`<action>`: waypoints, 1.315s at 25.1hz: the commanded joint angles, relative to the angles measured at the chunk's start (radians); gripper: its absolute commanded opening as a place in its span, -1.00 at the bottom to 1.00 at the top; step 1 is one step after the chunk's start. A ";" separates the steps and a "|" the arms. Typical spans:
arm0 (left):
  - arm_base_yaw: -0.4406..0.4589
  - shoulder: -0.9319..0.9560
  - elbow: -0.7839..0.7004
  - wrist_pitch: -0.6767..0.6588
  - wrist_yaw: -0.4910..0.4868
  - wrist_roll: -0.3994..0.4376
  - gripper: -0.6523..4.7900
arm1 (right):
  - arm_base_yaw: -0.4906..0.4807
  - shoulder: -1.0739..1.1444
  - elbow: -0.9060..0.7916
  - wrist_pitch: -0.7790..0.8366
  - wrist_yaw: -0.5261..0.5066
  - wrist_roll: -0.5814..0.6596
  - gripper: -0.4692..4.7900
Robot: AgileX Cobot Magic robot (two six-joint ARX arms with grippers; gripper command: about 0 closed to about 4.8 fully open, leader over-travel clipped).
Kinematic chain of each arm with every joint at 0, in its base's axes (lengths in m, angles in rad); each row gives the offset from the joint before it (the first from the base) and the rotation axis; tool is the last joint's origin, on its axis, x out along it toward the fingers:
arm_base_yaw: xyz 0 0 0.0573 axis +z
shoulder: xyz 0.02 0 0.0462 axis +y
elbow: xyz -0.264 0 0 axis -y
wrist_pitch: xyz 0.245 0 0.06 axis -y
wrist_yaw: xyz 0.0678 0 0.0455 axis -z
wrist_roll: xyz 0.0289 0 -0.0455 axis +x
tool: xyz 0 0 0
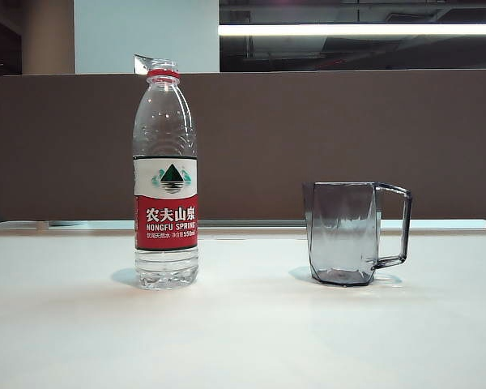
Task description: Pick up the mineral water bottle with the left hand on the table and pour water into the mug until it's half full.
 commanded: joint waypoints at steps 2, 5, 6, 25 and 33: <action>0.000 0.001 0.004 0.006 0.001 0.000 -0.78 | 0.001 -0.002 -0.003 0.014 0.005 -0.003 -0.85; 0.000 0.001 0.004 0.006 0.001 0.000 -0.78 | 0.001 -0.002 -0.003 0.014 0.004 -0.003 -0.85; 0.000 0.001 0.004 0.006 0.001 0.000 -0.78 | 0.001 -0.002 -0.003 0.014 0.004 -0.003 -0.85; -0.003 0.003 0.034 0.019 0.001 -0.157 -0.78 | 0.001 0.082 0.218 -0.018 -0.002 0.031 -0.86; -0.033 0.006 0.052 0.041 0.001 -0.158 -0.78 | 0.002 0.273 0.356 0.029 -0.011 0.027 -0.86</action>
